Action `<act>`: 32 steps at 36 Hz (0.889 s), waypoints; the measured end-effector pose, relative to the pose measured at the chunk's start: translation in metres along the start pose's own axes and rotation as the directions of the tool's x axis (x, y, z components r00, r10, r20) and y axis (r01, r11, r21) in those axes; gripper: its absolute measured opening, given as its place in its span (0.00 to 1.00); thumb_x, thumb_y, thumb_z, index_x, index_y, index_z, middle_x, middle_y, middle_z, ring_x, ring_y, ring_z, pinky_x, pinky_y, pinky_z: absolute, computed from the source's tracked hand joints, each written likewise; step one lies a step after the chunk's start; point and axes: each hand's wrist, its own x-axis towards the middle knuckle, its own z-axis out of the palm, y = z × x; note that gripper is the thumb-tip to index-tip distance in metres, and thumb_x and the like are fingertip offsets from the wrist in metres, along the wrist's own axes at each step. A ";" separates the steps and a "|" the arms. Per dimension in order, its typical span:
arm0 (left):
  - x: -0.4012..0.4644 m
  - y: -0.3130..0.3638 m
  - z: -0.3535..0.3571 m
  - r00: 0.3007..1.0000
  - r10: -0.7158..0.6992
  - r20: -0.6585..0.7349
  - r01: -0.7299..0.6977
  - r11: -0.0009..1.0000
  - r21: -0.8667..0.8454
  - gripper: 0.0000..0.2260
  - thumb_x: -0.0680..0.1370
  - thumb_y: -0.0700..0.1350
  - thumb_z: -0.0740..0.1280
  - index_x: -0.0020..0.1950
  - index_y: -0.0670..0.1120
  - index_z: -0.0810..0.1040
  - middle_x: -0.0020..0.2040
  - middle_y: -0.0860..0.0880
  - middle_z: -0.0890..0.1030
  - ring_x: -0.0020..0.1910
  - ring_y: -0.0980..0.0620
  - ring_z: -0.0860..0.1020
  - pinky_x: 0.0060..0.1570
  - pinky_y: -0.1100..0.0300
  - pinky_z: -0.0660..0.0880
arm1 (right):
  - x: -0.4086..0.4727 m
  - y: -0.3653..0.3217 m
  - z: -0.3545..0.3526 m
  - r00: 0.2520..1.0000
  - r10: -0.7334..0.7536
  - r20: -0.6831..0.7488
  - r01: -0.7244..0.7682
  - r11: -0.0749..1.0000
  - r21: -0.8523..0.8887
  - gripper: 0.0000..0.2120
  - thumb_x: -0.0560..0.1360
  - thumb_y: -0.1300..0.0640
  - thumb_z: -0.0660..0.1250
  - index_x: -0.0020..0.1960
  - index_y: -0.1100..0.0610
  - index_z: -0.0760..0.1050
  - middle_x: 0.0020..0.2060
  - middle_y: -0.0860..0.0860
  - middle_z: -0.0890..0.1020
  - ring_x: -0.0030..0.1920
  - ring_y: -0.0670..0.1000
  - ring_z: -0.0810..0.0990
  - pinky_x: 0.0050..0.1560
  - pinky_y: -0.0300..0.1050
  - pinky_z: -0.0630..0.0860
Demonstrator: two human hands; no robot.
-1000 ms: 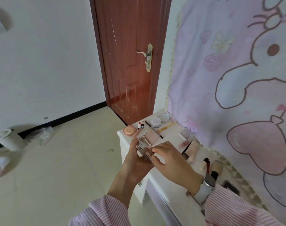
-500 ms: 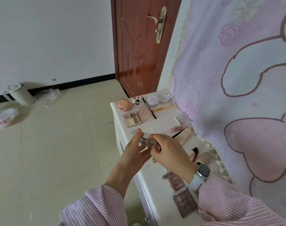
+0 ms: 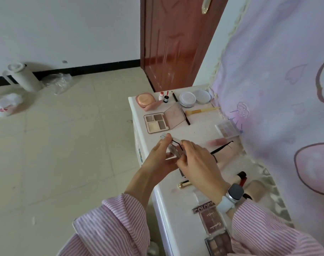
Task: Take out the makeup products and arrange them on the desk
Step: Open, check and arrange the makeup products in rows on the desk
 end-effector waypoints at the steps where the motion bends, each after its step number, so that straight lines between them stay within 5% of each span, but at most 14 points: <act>1: 0.006 0.001 -0.003 1.000 -0.006 0.011 0.006 1.000 0.007 0.14 0.78 0.53 0.63 0.53 0.41 0.74 0.40 0.43 0.81 0.42 0.44 0.81 0.49 0.50 0.79 | 0.003 0.002 0.004 1.000 0.005 0.015 -0.006 1.000 0.009 0.11 0.65 0.65 0.69 0.47 0.60 0.75 0.32 0.51 0.80 0.30 0.52 0.77 0.33 0.38 0.65; 9: 0.042 0.005 -0.025 0.993 -0.113 0.037 0.114 0.993 -0.010 0.18 0.78 0.55 0.62 0.51 0.39 0.77 0.43 0.39 0.82 0.43 0.41 0.82 0.41 0.54 0.80 | 0.026 0.020 0.022 0.990 -0.064 0.127 0.055 0.996 0.067 0.12 0.75 0.58 0.61 0.58 0.58 0.71 0.44 0.51 0.79 0.41 0.52 0.76 0.40 0.42 0.67; 14: 0.059 0.010 -0.038 0.982 -0.149 0.116 0.142 0.988 0.065 0.18 0.78 0.56 0.60 0.43 0.43 0.81 0.44 0.39 0.81 0.45 0.40 0.82 0.48 0.52 0.79 | 0.037 0.029 0.033 0.979 -0.097 0.178 0.077 0.990 0.114 0.14 0.77 0.52 0.59 0.62 0.53 0.68 0.49 0.47 0.78 0.46 0.49 0.76 0.44 0.40 0.71; 17: 0.065 0.014 -0.042 0.973 -0.170 0.154 0.155 0.982 0.108 0.18 0.79 0.56 0.58 0.46 0.43 0.78 0.40 0.42 0.81 0.40 0.44 0.81 0.46 0.53 0.78 | 0.041 0.031 0.037 0.979 -0.115 0.168 0.100 0.990 0.098 0.14 0.77 0.52 0.58 0.61 0.54 0.68 0.48 0.47 0.78 0.43 0.48 0.77 0.41 0.40 0.70; 21: 0.071 0.014 -0.050 0.961 -0.221 0.163 0.208 0.974 0.093 0.22 0.79 0.58 0.56 0.57 0.41 0.76 0.46 0.40 0.77 0.41 0.45 0.78 0.42 0.54 0.77 | 0.051 0.042 0.034 0.978 -0.111 0.180 0.091 0.989 0.114 0.16 0.77 0.56 0.60 0.64 0.55 0.68 0.45 0.46 0.79 0.42 0.48 0.78 0.40 0.44 0.77; 27: 0.072 0.015 -0.061 0.924 -0.309 0.224 0.310 0.950 0.034 0.24 0.77 0.57 0.55 0.62 0.41 0.74 0.53 0.36 0.75 0.43 0.41 0.79 0.41 0.55 0.79 | 0.064 0.051 0.042 0.977 -0.024 0.210 -0.003 0.992 0.128 0.12 0.78 0.57 0.58 0.59 0.59 0.70 0.34 0.42 0.73 0.33 0.44 0.74 0.36 0.36 0.71; 32: 0.074 0.017 -0.069 0.963 -0.257 0.078 0.260 0.965 -0.037 0.22 0.80 0.57 0.54 0.61 0.43 0.74 0.47 0.38 0.80 0.46 0.36 0.80 0.48 0.46 0.79 | 0.068 0.054 0.042 0.971 0.100 0.218 -0.148 0.965 0.217 0.11 0.77 0.58 0.61 0.57 0.61 0.73 0.37 0.48 0.76 0.35 0.44 0.74 0.39 0.33 0.67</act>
